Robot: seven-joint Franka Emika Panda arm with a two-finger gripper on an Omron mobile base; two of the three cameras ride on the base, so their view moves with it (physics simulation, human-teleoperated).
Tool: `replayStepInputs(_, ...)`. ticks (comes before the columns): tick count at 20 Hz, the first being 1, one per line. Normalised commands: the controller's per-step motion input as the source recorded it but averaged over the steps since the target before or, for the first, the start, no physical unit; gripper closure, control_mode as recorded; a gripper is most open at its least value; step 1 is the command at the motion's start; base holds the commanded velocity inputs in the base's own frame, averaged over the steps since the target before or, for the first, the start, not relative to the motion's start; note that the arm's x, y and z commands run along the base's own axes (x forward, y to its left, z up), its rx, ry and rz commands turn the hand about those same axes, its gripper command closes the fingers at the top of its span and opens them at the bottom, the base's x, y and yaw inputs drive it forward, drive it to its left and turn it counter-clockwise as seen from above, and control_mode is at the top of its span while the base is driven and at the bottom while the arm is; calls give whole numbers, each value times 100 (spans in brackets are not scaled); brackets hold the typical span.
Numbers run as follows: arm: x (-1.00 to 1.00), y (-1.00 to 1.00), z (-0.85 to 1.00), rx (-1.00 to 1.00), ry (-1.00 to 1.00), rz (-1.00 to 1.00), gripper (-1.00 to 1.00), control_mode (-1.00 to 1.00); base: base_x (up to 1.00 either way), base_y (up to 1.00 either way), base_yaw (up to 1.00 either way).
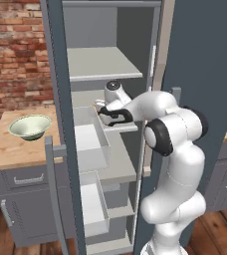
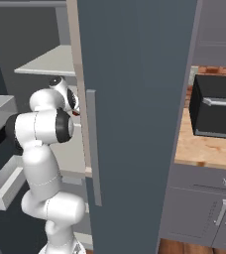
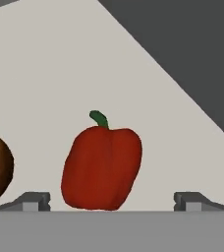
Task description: Take the bell pepper, orange, and tangerine from the freezer and place them in the bowl on the counter.
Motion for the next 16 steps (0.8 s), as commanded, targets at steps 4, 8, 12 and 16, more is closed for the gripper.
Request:
replayStepInputs(4,23,3,-3,3,0,-4,-100,-100,0,0,0)
replayStepInputs(8,18,2,-4,3,0,-4,-100,-100,0,0,0)
replayStepInputs(12,14,3,-12,1,0,-4,-100,-100,0,0,0)
replayStepInputs(16,9,1,-14,0,0,-4,-100,-100,0,0,0)
